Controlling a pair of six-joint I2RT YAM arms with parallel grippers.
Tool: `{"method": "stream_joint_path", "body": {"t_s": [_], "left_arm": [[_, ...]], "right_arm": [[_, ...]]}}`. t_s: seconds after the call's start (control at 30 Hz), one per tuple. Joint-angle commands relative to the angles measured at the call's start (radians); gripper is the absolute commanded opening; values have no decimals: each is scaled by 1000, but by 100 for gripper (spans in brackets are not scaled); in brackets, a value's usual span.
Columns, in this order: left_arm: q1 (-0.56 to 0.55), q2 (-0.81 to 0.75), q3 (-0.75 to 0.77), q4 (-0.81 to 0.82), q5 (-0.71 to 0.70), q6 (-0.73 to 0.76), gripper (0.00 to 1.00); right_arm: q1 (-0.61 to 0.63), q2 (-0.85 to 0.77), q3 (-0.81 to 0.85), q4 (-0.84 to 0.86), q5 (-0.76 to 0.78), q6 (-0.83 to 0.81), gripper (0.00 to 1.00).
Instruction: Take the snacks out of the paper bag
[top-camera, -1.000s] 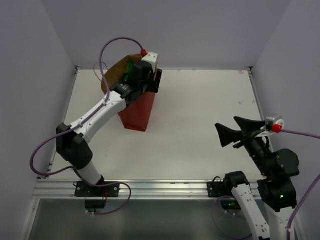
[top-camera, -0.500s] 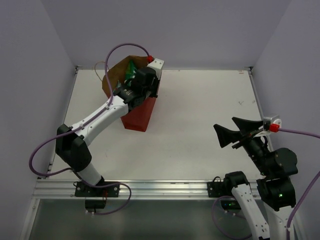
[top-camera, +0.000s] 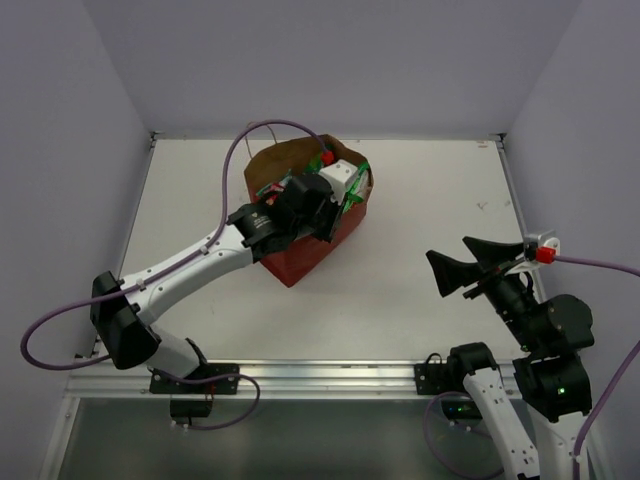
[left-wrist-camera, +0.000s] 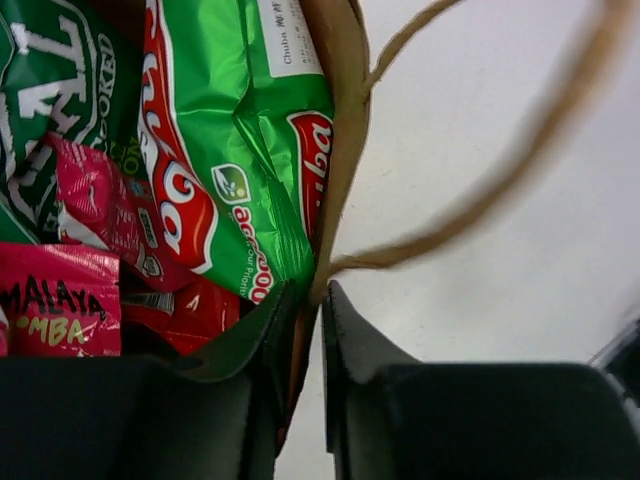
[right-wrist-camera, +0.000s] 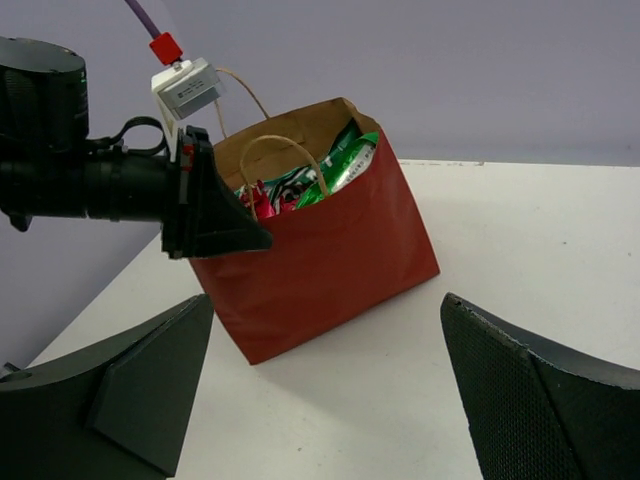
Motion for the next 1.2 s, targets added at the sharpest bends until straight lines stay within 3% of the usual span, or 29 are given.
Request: {"method": "stream_joint_path", "body": {"t_s": [0.0, 0.1, 0.13, 0.2, 0.23, 0.27, 0.53, 0.73, 0.93, 1.17], "left_arm": [[-15, -62, -19, -31, 34, -72, 25], [-15, -66, 16, -50, -10, -64, 48], [-15, -66, 33, -58, -19, -61, 65], [-15, -66, 72, -83, -21, -49, 81], [-15, -66, 113, -92, -26, -44, 94], [-14, -71, 134, -115, -24, -33, 98], [155, -135, 262, -149, 155, 5, 100], [435, -143, 190, -104, 215, 57, 100], [615, -44, 128, 18, 322, 103, 97], [647, 130, 185, 75, 378, 169, 89]], "right_arm": [[0, 1, 17, -4, -5, -13, 99], [1, 4, 19, -7, -5, -19, 99], [1, 4, 22, -8, -5, -21, 99], [1, 4, 25, -10, -10, -22, 99], [1, 4, 25, -10, -11, -24, 99], [1, 4, 28, -11, -16, -26, 99], [1, 4, 28, -19, -82, -47, 99], [1, 17, 22, -19, -126, -58, 99], [1, 30, 17, -13, -192, -73, 99], [1, 41, 10, -10, -244, -85, 99]]}}
